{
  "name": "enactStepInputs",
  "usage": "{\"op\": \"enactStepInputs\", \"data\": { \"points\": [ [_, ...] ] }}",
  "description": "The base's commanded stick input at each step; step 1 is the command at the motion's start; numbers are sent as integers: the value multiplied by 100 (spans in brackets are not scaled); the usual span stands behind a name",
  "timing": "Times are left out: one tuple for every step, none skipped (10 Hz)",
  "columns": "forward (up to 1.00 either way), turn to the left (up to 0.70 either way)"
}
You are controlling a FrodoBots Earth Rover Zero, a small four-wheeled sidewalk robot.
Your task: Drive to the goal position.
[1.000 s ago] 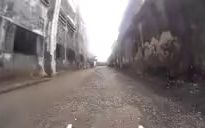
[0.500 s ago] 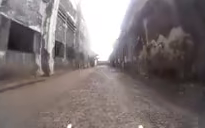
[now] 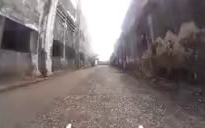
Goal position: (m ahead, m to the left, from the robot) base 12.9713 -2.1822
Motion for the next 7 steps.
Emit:
{"op": "enactStepInputs", "data": {
  "points": [
    [70, 0],
    [70, 0],
    [70, 0],
    [70, 0],
    [70, 0],
    [70, 0],
    [70, 0]
  ]
}}
